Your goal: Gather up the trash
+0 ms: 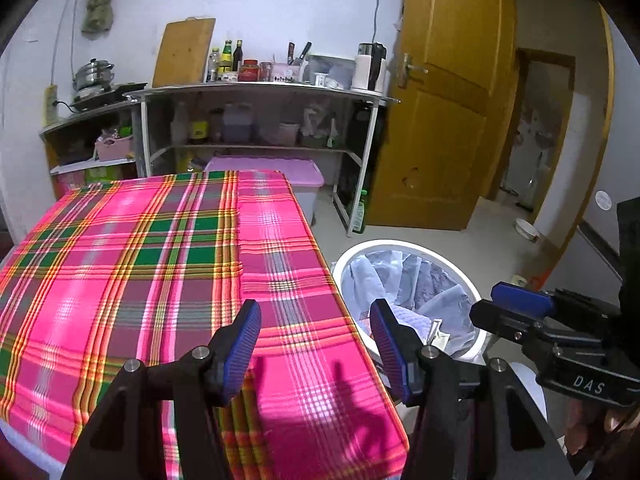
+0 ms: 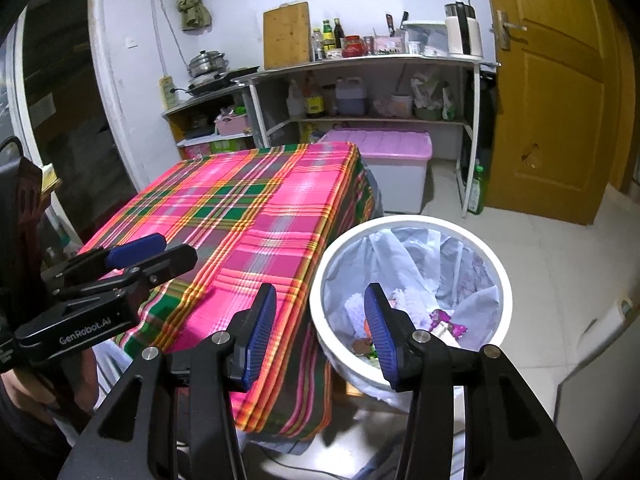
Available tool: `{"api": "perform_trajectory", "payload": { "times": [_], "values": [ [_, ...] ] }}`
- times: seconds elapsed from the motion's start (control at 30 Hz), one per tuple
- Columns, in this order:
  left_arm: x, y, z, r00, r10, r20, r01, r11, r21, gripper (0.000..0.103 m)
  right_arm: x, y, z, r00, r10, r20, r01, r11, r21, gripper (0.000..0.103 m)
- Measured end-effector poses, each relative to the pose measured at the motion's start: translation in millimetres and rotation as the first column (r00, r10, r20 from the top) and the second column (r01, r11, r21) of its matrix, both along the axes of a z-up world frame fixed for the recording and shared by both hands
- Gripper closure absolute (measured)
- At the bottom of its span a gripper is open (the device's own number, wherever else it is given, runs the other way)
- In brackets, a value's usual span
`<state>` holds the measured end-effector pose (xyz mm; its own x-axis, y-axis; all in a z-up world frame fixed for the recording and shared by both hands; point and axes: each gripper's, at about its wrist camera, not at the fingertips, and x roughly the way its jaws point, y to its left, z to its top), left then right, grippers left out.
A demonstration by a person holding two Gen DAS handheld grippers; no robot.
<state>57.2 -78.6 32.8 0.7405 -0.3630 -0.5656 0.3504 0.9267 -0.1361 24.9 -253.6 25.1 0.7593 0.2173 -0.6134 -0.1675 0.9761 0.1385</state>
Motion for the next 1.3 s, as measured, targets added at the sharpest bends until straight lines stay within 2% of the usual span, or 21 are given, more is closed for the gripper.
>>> {"api": "perform_trajectory", "payload": {
  "times": [0.47, 1.3],
  "values": [
    [-31.3, 15.6, 0.5, 0.999, 0.038, 0.027, -0.038, 0.999, 0.003, 0.047, -27.0, 13.6, -1.7, 0.999, 0.022, 0.040, -0.021, 0.999, -0.036, 0.056],
    [-36.5, 21.3, -1.8, 0.998, 0.058, 0.021, -0.058, 0.998, 0.009, 0.047, -29.3, 13.0, -0.5, 0.999, 0.017, 0.040, -0.016, 0.999, -0.039, 0.056]
  ]
}}
